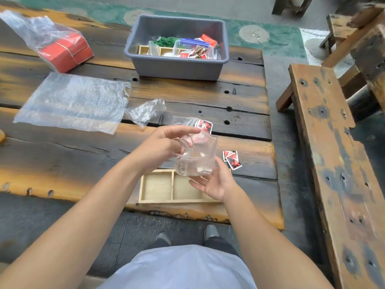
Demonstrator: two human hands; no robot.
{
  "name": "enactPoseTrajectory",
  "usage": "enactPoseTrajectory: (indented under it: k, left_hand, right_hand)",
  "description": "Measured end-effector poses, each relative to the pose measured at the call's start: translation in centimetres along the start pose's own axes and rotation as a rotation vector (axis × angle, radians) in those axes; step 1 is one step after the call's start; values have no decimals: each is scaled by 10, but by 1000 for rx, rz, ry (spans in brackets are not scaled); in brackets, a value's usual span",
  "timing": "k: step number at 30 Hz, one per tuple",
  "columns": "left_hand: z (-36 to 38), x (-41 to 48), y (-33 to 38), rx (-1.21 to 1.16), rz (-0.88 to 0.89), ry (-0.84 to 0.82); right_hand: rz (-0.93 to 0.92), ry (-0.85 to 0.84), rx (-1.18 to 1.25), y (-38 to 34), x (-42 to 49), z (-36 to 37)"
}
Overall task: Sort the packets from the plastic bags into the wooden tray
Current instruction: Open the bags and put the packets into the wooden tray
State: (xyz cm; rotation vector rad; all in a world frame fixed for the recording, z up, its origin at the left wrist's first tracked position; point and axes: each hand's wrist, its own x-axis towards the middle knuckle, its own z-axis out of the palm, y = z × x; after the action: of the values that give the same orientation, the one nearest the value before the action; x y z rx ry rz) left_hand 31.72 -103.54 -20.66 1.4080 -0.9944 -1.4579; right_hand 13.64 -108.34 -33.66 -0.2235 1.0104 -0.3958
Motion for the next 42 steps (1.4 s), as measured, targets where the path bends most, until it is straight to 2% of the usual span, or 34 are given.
enactPoseTrajectory:
  k: [6,11,14,16,19,21,23,27,31,35,39,42]
  left_hand:
    - [37,7,-2,-254,-27,13]
    - [68,15,-9,-310,-13,80]
    - [82,13,-21,-267,2,119]
    - [82,11,-31,-115,-17,195]
    - [81,11,-51,43,-53,419]
    - [85,14,-70,-31,-82,603]
    - [92,19,-95,-172,-205,742]
    - [111,25,-147,-503,-545,697]
    - [134,29,-162,-716,-591,669]
    - [143,38,-177,-502,-595,727]
    - [140,48,-190,-97,-629,758]
    - [137,52,-194,179,-647,718]
  right_hand:
    - [156,-227,-62,-31,-12,-49]
    - [335,-417,-208,-48,-21,-78]
    - [432,-424,-215,-48,-19,-80]
    - [397,-383,-231,-48,-15,-86]
    - [285,-256,-259,-57,-14,-100]
    - [197,-189,-276,-68,-15,-111]
    - [105,-155,-314,-78,-12,-119]
    - [-76,-67,-547,-91,-8,-121]
    - [-203,-18,-733,-98,-12,-108]
    - [-342,51,-952,-99,-14,-97]
    - [-439,77,-1083,-96,-13,-94]
    - [-536,99,-1171,-96,-14,-92]
